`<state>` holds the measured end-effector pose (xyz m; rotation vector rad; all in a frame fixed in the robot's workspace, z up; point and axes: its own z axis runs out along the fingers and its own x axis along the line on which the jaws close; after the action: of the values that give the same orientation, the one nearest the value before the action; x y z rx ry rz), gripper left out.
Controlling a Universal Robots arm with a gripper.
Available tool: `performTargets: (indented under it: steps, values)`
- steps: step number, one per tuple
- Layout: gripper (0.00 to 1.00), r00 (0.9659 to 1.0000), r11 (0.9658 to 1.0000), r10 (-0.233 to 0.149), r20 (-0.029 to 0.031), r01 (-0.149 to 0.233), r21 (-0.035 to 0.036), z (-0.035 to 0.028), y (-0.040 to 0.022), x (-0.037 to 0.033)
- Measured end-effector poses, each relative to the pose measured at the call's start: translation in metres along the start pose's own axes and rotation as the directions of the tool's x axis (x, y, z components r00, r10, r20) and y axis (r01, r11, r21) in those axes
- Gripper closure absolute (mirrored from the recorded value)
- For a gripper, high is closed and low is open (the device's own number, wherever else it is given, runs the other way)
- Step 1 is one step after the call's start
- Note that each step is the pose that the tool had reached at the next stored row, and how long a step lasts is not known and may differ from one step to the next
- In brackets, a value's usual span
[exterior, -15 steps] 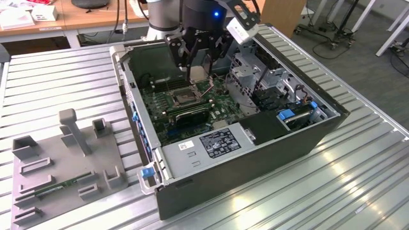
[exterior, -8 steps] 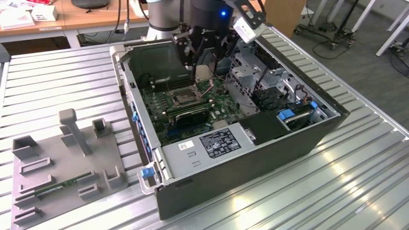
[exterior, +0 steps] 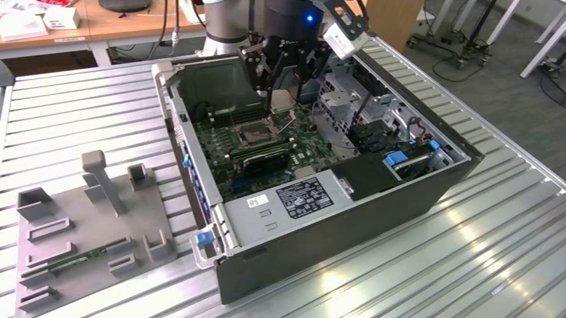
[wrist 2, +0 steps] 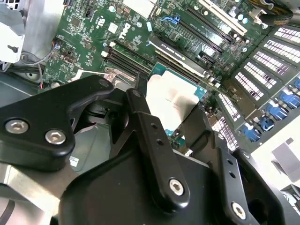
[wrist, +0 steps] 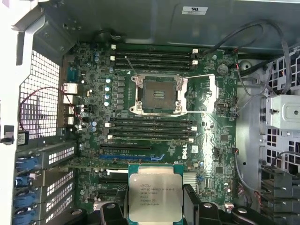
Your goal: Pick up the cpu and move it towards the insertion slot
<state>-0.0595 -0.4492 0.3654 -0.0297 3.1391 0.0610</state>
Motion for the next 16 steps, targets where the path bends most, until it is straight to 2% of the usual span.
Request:
performTargets:
  steps: [3, 6, 16]
  values:
    - [0.45, 1.0, 1.0, 0.0, 0.0, 0.0, 0.0, 0.0002, 0.0015, -0.0001]
    - [0.45, 1.0, 1.0, 0.0, 0.0, 0.0, 0.0, 0.0008, 0.0056, -0.0001]
    - [0.45, 1.0, 1.0, 0.0, 0.0, 0.0, 0.0001, 0.0052, 0.0267, -0.0005]
